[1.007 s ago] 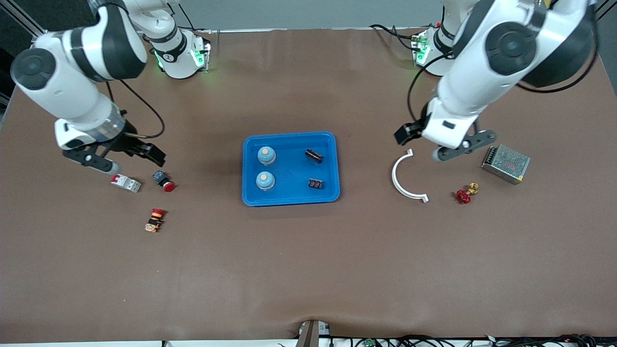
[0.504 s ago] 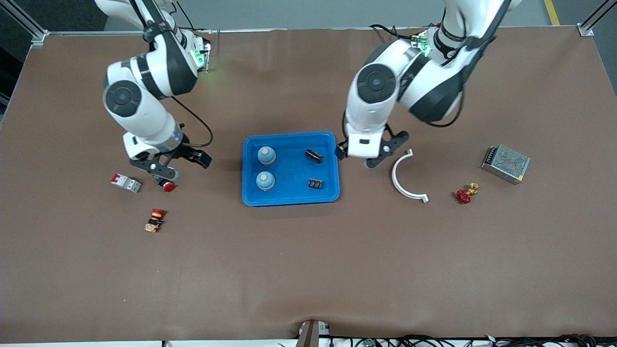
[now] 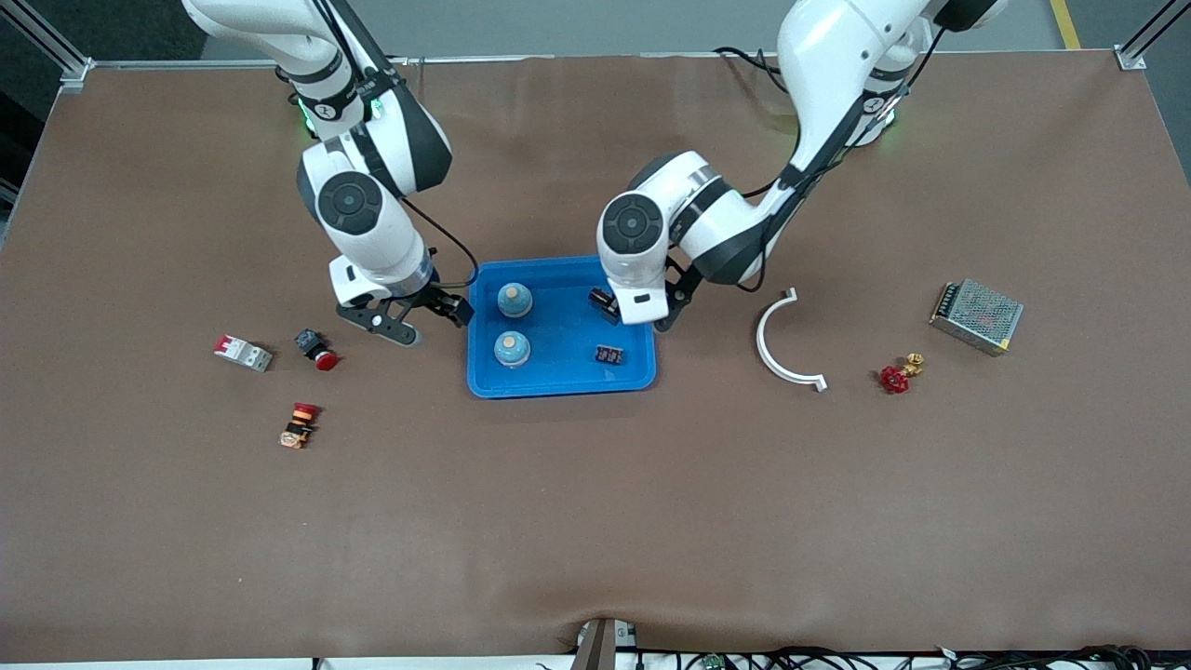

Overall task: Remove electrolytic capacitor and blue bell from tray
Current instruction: 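Lower the left gripper to a capacitor while the right gripper reaches a bell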

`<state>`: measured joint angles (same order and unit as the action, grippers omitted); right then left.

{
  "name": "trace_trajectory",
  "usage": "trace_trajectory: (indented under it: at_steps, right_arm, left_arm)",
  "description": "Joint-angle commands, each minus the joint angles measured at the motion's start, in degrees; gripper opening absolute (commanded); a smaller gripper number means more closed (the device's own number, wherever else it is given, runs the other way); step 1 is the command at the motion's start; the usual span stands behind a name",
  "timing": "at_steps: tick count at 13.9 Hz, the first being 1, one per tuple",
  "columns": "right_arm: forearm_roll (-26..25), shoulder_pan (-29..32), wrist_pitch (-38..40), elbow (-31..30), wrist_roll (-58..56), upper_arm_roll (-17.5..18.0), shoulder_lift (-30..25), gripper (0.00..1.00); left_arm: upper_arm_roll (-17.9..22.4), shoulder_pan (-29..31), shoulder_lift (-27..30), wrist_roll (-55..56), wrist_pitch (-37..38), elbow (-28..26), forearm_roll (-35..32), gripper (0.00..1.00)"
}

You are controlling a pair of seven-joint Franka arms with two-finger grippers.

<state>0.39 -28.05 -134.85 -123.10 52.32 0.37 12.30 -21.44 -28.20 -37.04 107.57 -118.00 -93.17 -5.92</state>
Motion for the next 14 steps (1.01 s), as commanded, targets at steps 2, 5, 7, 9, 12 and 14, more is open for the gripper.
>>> trace_trajectory:
  at_steps: [2, 5, 7, 9, 12, 14]
  right_arm:
    - [0.3, -1.3, -6.2, -4.9, 2.5, -0.5, -0.1, 1.0]
    - [0.3, -4.4, -8.4, -5.0, 7.4, -0.5, 2.1, 1.0]
    - [0.3, -6.4, -11.9, -4.9, 9.9, -0.5, 5.2, 1.0]
    - [0.3, -7.6, -15.9, -4.9, 11.7, -0.5, 8.0, 1.0]
    - [0.3, -8.5, -17.7, -4.8, 12.0, -0.5, 9.8, 1.0]
    - [0.3, -8.9, -17.7, -4.8, 12.3, -0.5, 10.3, 1.0]
  left_arm:
    - [0.1, -2.5, -2.4, 6.9, -4.4, 0.0, -1.3, 1.0]
    - [0.3, -3.0, -2.8, 8.9, -10.7, -2.5, -1.4, 1.0]
    - [0.4, -3.5, -3.6, 10.4, -12.7, -2.7, -2.9, 1.0]
    - [0.4, -3.7, -4.6, 12.4, -14.2, -2.7, -5.7, 0.96]
    - [0.5, -3.7, -5.8, 13.0, -16.2, -2.6, -6.2, 0.9]
    - [0.6, -3.7, -6.5, 13.4, -17.5, -2.6, -6.1, 0.81]
